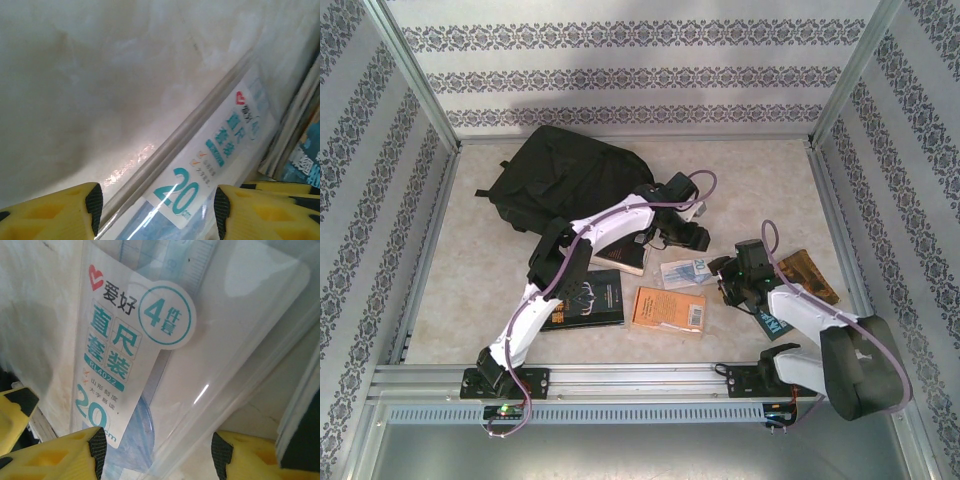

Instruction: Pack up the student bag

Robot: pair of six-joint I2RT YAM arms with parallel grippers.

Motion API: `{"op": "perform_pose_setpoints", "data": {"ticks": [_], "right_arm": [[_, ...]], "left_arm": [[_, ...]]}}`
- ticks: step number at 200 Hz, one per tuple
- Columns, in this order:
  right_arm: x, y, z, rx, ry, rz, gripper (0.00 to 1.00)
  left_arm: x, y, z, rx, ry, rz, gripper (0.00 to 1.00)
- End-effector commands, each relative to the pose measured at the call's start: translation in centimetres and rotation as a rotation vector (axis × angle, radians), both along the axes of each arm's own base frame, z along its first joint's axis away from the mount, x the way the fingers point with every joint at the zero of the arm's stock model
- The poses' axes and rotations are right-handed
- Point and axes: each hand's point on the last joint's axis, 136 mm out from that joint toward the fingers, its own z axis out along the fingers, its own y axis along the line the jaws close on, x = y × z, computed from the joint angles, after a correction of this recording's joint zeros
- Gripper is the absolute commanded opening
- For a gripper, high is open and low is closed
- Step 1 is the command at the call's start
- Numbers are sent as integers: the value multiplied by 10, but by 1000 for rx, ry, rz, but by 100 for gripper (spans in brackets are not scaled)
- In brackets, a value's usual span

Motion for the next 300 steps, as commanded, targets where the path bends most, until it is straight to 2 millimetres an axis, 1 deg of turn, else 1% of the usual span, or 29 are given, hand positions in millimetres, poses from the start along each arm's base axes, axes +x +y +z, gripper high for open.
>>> {"op": "perform_pose_setpoints", "data": {"ticks": [1, 28, 58, 104, 120, 154, 201, 261, 282, 300], "right_arm": [[39, 7, 5, 1, -141, 23, 60], [55, 12, 11, 28, -181, 33, 58], [68, 18, 18, 44, -205, 54, 57], [79, 18, 28, 23, -220, 77, 56], [82, 19, 29, 14, -216, 89, 55], [90, 17, 34, 11, -210, 94, 55], [106, 21, 42, 26, -228, 99, 54], [126, 26, 54, 38, -248, 111, 54], [132, 25, 56, 33, -249, 112, 54], [138, 22, 61, 35, -268, 105, 54]], "left_arm": [[-14, 2, -19, 42, 73, -3, 61], [-18, 5, -26, 48, 92, 2, 59], [-19, 8, -24, 53, 89, 5, 59], [-12, 15, -19, 53, 79, 27, 58], [-8, 20, -19, 63, 74, 40, 57], [-5, 24, -16, 67, 65, 46, 57], [1, 30, -10, 61, 56, 62, 57], [11, 41, -5, 51, 50, 101, 56], [14, 44, -3, 44, 49, 112, 57], [17, 46, -3, 39, 57, 124, 57]]}}
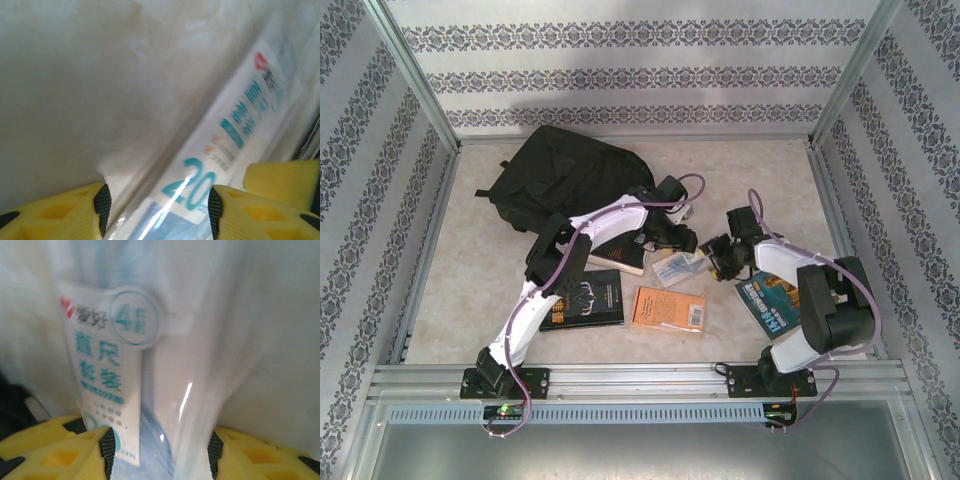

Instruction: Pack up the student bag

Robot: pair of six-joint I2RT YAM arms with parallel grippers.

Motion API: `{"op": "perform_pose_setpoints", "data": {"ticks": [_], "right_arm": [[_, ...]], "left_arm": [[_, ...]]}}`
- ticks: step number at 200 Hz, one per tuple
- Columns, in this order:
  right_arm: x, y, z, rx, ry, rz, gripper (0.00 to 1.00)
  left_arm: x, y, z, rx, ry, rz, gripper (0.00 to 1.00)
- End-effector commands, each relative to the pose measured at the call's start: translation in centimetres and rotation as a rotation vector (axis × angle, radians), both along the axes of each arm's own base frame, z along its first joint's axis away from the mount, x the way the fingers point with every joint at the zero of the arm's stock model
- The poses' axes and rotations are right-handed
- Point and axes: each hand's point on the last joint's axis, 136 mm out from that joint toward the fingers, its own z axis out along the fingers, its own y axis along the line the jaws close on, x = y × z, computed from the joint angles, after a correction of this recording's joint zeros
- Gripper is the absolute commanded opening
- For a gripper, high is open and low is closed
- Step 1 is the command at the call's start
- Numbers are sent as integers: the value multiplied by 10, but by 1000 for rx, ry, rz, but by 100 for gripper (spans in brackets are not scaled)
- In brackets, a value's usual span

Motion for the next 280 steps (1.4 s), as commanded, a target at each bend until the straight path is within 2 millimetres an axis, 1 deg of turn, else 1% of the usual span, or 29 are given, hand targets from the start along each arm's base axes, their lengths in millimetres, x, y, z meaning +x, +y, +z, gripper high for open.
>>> {"op": "perform_pose_setpoints", "data": {"ticks": [1, 33, 59, 69, 87, 101, 106, 126, 154, 170, 187, 201, 230, 280], "right_arm": [[69, 4, 53, 32, -317, -4, 54], [78, 1, 62, 26, -356, 13, 55], [77, 3, 55, 61, -372, 55, 57], [75, 0, 52, 73, -380, 79, 58], [66, -8, 48, 44, -395, 137, 61], [58, -8, 47, 15, -408, 201, 62], [54, -8, 44, 5, -393, 221, 62], [41, -3, 30, 9, -321, 295, 59], [26, 0, 10, 18, -236, 337, 55], [20, 1, 3, 19, -205, 357, 54], [15, 2, 1, 21, -191, 368, 55], [13, 3, 0, 21, -188, 375, 55], [12, 13, -4, 31, -156, 401, 55], [22, 27, -7, 65, -127, 393, 53]], "left_arm": [[4, 15, 13, 6, 10, 37, 57], [7, 14, 14, -36, 38, 66, 57], [8, 14, 13, -53, 54, 87, 57], [9, 15, 11, -52, 58, 95, 57], [9, 16, 10, -54, 60, 102, 57], [10, 17, 11, -55, 59, 103, 57], [11, 17, 11, -55, 57, 104, 57], [13, 18, 12, -55, 53, 107, 57], [15, 20, 12, -58, 53, 113, 56], [16, 21, 14, -62, 52, 114, 56], [15, 21, 13, -60, 54, 113, 56], [15, 21, 13, -63, 54, 112, 57], [15, 19, 13, -72, 57, 112, 56], [13, 17, 12, -90, 69, 112, 56]]}}
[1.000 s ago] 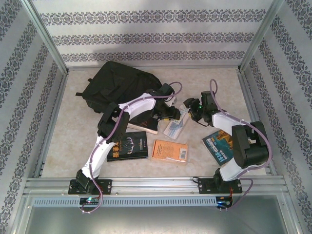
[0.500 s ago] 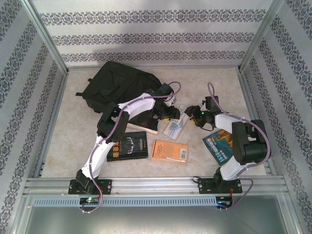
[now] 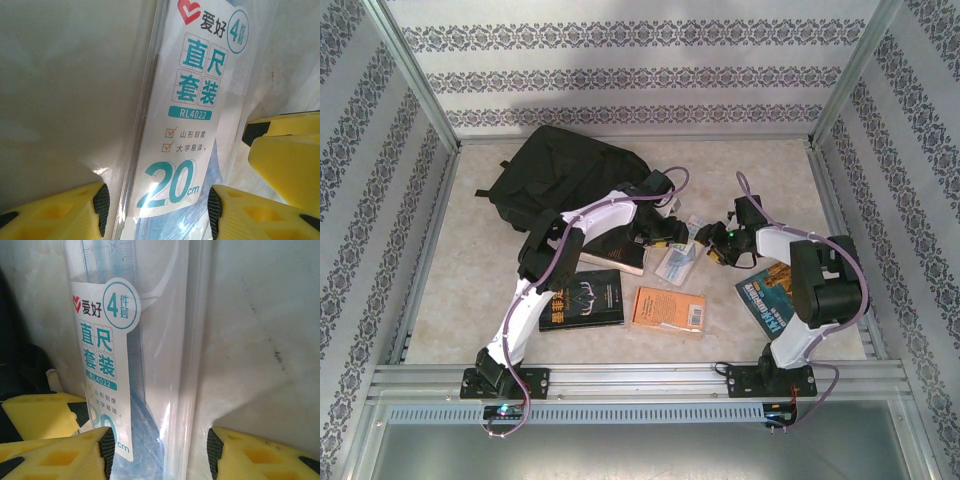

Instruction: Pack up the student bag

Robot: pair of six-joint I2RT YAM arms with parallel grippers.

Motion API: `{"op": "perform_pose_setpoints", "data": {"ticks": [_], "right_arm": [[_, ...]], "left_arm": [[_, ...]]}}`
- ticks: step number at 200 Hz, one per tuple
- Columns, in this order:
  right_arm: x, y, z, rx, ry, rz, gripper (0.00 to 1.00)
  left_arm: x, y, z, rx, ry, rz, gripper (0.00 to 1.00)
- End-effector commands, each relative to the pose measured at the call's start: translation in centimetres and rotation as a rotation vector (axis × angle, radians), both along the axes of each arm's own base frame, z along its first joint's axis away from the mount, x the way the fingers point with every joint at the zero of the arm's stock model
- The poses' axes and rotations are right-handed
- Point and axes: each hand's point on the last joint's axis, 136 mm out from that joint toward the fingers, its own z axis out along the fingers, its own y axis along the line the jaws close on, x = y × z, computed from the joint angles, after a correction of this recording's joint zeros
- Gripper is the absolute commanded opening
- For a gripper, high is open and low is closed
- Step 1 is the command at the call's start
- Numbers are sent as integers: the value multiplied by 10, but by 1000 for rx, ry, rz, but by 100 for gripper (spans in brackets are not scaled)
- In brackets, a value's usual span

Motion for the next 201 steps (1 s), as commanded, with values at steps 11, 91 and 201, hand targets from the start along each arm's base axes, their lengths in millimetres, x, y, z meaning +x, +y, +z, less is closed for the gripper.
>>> {"op": "perform_pose_setpoints", "data": {"ticks": [11, 91, 201], "right_arm": [[1, 24, -6, 60, 37, 35, 53], [22, 63, 21, 139, 4, 63, 52], [26, 56, 54, 305, -150, -38, 49]], "left_arm": [[0, 2, 10, -28, 2, 12, 56], [-3, -4, 12, -56, 10, 2, 53], [-2, -2, 19, -59, 3, -7, 50]]}}
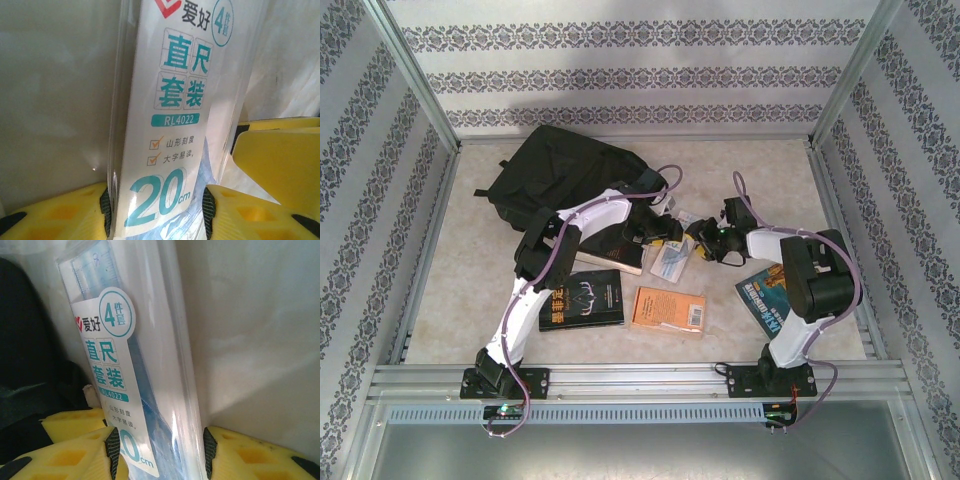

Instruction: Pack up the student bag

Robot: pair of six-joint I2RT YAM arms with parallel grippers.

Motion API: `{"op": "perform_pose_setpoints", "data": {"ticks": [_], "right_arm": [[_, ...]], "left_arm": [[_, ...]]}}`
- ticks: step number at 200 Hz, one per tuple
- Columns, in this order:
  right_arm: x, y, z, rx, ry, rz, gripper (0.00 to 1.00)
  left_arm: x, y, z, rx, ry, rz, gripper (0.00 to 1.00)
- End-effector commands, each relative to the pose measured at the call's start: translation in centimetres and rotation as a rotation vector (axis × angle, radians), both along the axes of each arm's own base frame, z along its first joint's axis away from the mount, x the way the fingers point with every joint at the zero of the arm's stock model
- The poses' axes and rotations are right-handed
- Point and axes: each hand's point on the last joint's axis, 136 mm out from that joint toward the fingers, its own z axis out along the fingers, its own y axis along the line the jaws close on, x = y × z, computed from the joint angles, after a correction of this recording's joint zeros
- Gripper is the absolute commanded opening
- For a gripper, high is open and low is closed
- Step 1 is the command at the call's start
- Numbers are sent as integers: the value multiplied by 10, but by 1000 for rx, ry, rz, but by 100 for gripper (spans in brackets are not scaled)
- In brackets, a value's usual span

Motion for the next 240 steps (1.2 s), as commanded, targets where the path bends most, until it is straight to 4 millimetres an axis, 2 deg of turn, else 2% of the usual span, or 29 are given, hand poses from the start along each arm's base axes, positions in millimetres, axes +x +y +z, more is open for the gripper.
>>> {"op": "perform_pose_setpoints", "data": {"ticks": [1, 29, 55, 103, 121, 146, 165, 192, 211, 227, 240], "right_arm": [[10, 25, 50, 154, -157, 60, 49], [10, 20, 56, 155, -178, 49, 47], [9, 21, 54, 162, -178, 54, 43], [4, 19, 21, 125, -113, 56, 35], [6, 21, 16, 128, -115, 58, 31], [9, 25, 14, 126, -115, 62, 21], [10, 15, 15, 84, -126, 37, 13], [5, -10, 28, -45, -157, 18, 6], [-1, -27, 39, -145, -159, 22, 0], [-6, -38, 46, -207, -153, 23, 0], [-8, -39, 51, -217, -159, 34, 0]], "left_arm": [[-4, -10, 19, -42, -22, -23, 50], [-3, -10, 20, -45, -22, -22, 43], [-3, -13, 24, -72, -17, -22, 42], [-2, -17, 35, -114, -27, -26, 42], [-5, -22, 36, -157, -7, -33, 40], [-6, -25, 35, -182, 7, -29, 39], [-5, -21, 39, -156, -13, -28, 38], [-3, -10, 63, -115, -66, -33, 43], [-1, -3, 93, -110, -120, -46, 48], [0, 5, 122, -96, -180, -64, 53], [3, 14, 143, -69, -231, -74, 57]]}}
